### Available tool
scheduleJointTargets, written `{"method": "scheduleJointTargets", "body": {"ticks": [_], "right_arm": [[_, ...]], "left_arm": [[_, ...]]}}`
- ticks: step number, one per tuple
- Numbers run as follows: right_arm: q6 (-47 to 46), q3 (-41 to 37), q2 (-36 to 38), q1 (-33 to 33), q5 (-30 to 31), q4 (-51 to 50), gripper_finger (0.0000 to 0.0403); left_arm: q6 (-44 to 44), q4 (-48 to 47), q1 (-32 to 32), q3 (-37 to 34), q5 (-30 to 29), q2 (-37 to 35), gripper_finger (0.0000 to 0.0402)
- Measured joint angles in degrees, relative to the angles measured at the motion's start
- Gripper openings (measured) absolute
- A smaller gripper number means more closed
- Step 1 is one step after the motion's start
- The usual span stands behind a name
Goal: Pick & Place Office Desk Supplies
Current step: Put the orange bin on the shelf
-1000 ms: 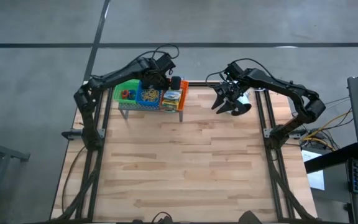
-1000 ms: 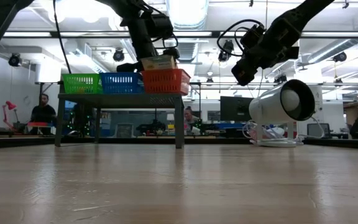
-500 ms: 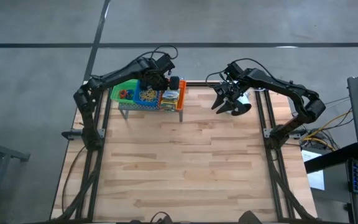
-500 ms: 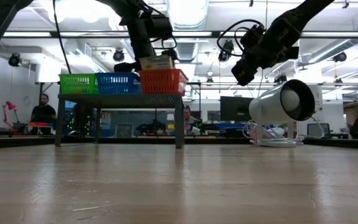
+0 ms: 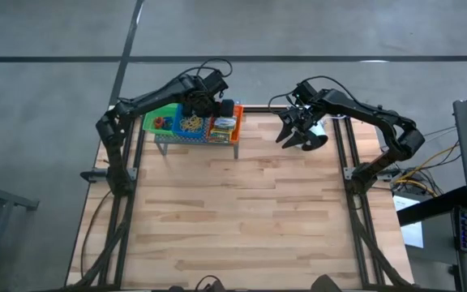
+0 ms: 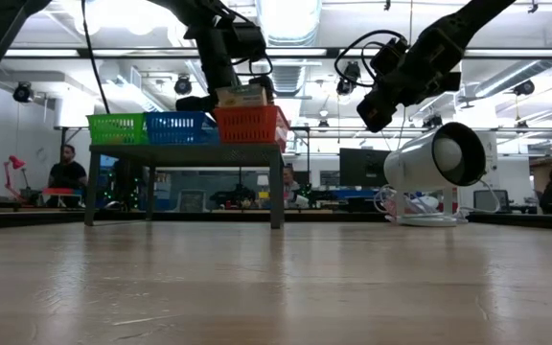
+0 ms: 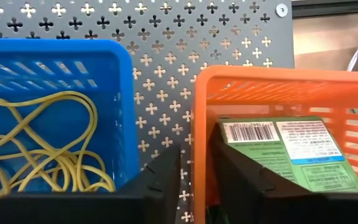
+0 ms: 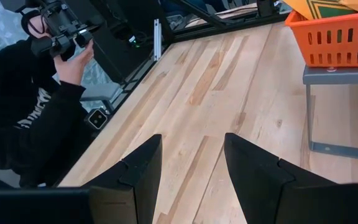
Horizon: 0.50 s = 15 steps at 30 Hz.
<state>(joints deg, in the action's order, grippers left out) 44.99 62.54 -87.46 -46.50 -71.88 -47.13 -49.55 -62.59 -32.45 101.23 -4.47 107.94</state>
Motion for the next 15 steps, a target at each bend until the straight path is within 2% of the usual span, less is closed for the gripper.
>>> {"method": "scheduleJointTargets", "body": {"ticks": [4, 15], "right_arm": [[0.0, 0.0, 0.0, 0.0, 0.0, 0.0, 0.0171], [0.0, 0.0, 0.0, 0.0, 0.0, 0.2, 0.0171]], "left_arm": [[0.0, 0.1, 0.0, 0.0, 0.0, 0.0, 0.0115], [0.1, 3.4, 0.0, 0.1, 0.0, -3.1, 0.0116]]}}
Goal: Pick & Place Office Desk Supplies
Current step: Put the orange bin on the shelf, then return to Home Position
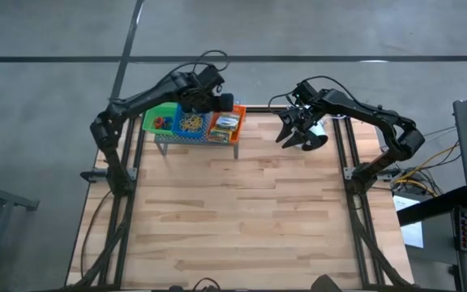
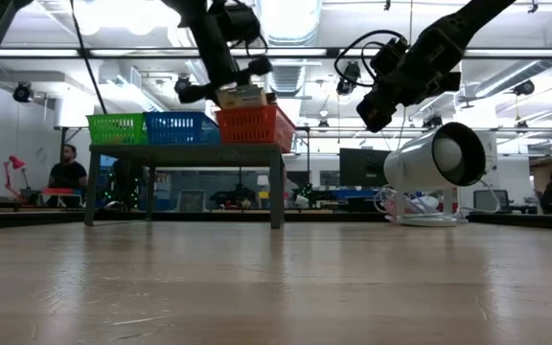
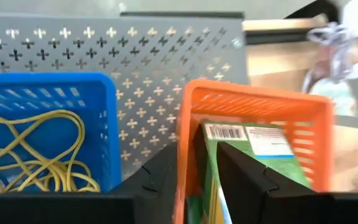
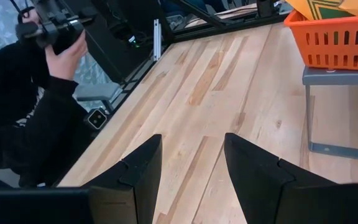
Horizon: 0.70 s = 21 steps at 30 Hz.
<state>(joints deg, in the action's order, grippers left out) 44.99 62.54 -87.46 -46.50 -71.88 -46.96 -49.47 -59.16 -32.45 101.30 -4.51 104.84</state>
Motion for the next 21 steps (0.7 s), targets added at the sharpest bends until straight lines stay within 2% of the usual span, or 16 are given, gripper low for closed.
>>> {"method": "scheduleJointTargets", "body": {"ticks": [16, 21], "right_arm": [[0.0, 0.0, 0.0, 0.0, 0.0, 0.2, 0.0171], [0.0, 0.0, 0.0, 0.0, 0.0, 0.3, 0.0171]], "left_arm": [[0.6, 1.4, 0.2, 0.0, -0.2, -10.3, 0.0116], [10.4, 4.6, 3.7, -0.1, -1.5, -12.9, 0.0116]]}}
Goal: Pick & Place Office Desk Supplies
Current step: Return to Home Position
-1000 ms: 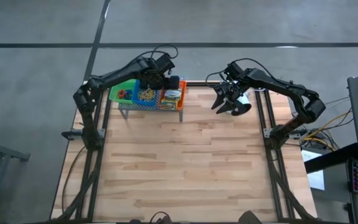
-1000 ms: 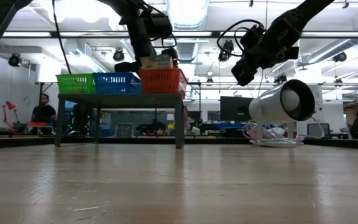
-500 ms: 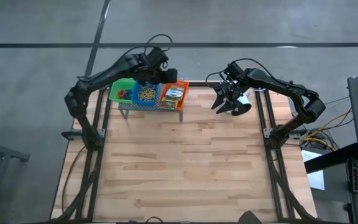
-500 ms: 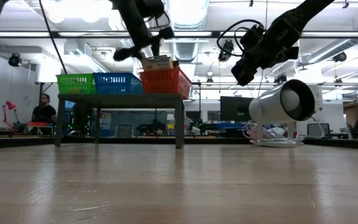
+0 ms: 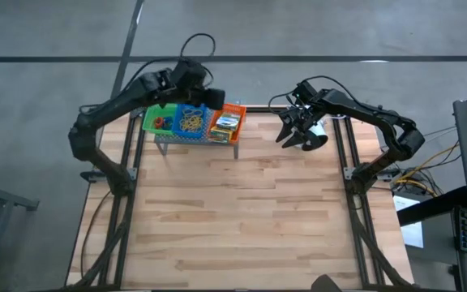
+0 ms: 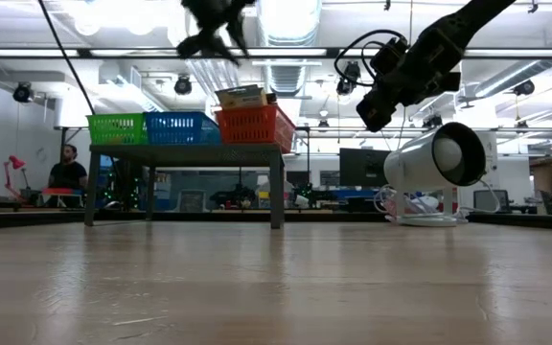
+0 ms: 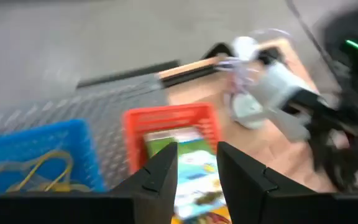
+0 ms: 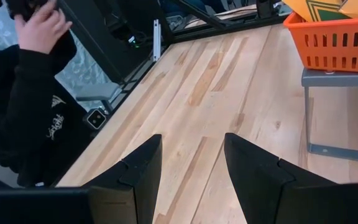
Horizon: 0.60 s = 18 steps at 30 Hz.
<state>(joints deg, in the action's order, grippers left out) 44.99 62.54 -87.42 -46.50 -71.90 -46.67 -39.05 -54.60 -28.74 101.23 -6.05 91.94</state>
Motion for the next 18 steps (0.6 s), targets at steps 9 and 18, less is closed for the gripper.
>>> {"method": "scheduleJointTargets", "body": {"ticks": [9, 18], "right_arm": [[0.0, 0.0, 0.0, 0.0, 0.0, 0.5, 0.0171], [0.0, 0.0, 0.0, 0.0, 0.0, 0.7, 0.0171]], "left_arm": [[24.8, 12.5, 15.1, -0.4, -14.6, -1.6, 0.0116], [34.5, 23.2, 26.7, -6.2, -21.4, -2.3, 0.0116]]}}
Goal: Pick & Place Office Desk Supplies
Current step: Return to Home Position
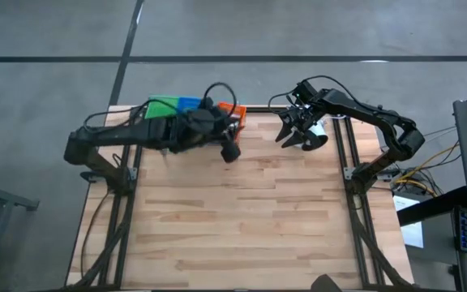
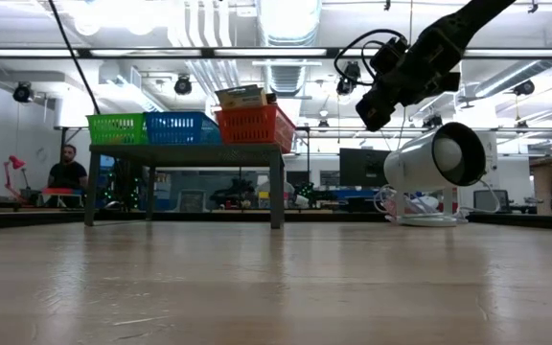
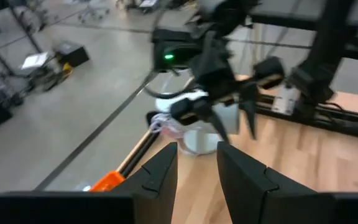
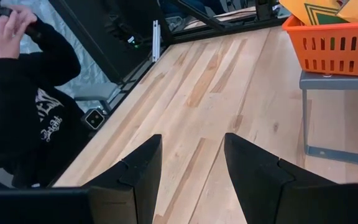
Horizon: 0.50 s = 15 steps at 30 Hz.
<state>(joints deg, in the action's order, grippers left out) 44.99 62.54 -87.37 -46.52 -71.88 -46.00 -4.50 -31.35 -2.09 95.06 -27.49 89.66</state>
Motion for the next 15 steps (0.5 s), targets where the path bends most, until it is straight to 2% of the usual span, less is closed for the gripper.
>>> {"method": "scheduleJointTargets", "body": {"ticks": [6, 9, 13, 15], "right_arm": [[0.0, 0.0, 0.0, 0.0, 0.0, 0.1, 0.0171], [0.0, 0.0, 0.0, 0.0, 0.0, 0.1, 0.0171], [0.0, 0.0, 0.0, 0.0, 0.0, 0.1, 0.0171], [0.0, 0.0, 0.0, 0.0, 0.0, 0.1, 0.0171]], "left_arm": [[3.5, 11.8, 3.0, -13.3, 1.1, -5.7, 0.0116], [9.1, 20.0, 3.3, -22.6, 5.8, -10.7, 0.0116], [22.1, 28.1, 3.3, -34.3, 13.2, -18.5, 0.0116], [23.8, 30.0, 3.3, -39.3, 15.8, -22.6, 0.0116]]}}
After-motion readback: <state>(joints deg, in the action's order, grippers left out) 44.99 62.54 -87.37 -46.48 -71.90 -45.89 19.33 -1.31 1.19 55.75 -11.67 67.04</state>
